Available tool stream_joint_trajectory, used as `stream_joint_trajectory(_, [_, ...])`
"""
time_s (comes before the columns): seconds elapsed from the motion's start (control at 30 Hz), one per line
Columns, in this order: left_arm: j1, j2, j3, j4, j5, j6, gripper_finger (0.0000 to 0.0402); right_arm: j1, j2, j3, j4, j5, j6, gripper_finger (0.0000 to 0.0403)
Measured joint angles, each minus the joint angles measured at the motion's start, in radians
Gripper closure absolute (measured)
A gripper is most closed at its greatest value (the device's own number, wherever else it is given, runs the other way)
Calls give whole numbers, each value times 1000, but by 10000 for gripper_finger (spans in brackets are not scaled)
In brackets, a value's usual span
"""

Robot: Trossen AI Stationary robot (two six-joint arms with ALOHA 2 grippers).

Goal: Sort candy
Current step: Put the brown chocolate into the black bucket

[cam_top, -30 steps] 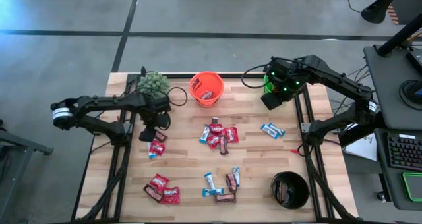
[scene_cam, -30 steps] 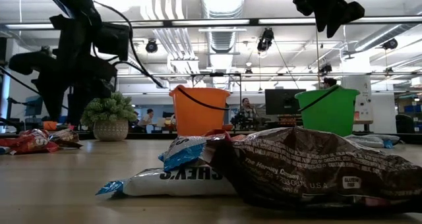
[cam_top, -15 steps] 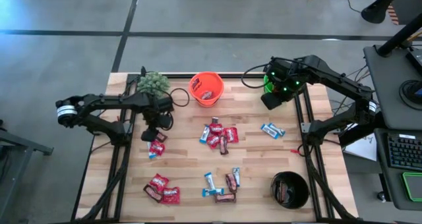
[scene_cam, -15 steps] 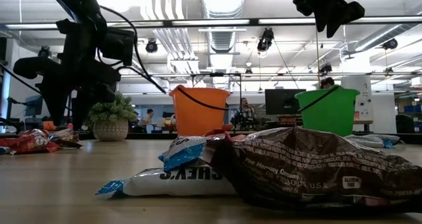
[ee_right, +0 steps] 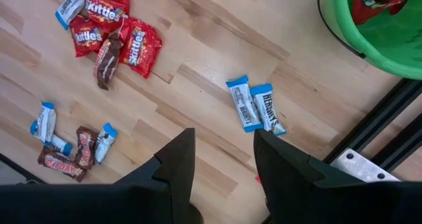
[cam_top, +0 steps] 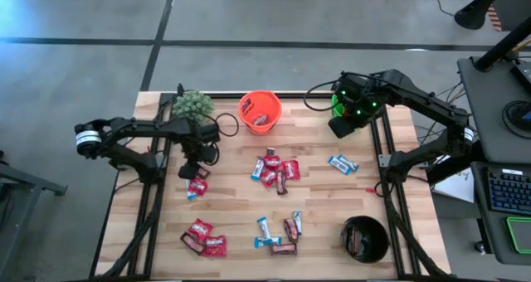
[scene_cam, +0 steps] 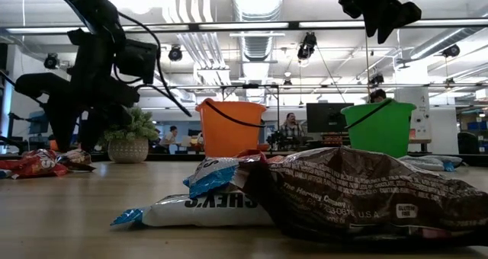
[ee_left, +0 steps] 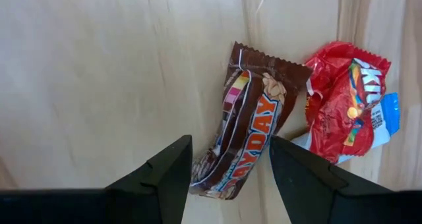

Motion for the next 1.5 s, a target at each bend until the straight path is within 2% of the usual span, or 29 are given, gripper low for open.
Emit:
stream_joint_trajectory(0.47, [0, 76, -1, 6, 0, -31, 226, 0, 0, 0, -1, 0, -12, 257])
stream_joint_trajectory(0.6, [0, 79, -1, 5, -1, -52, 266, 0, 0, 0, -1, 0, -12, 257])
stream_joint_trajectory(0.83, [0, 79, -1, -21, -1, -58, 388, 0, 0, 0, -3, 0, -12, 257])
stream_joint_trajectory(1.17, [0, 76, 24, -73, -3, -62, 400, 0, 0, 0, -3, 0, -22, 257])
stream_joint_trajectory(1.5, [0, 75, 195, -184, -3, -77, 401, 0, 0, 0, -3, 0, -56, 257])
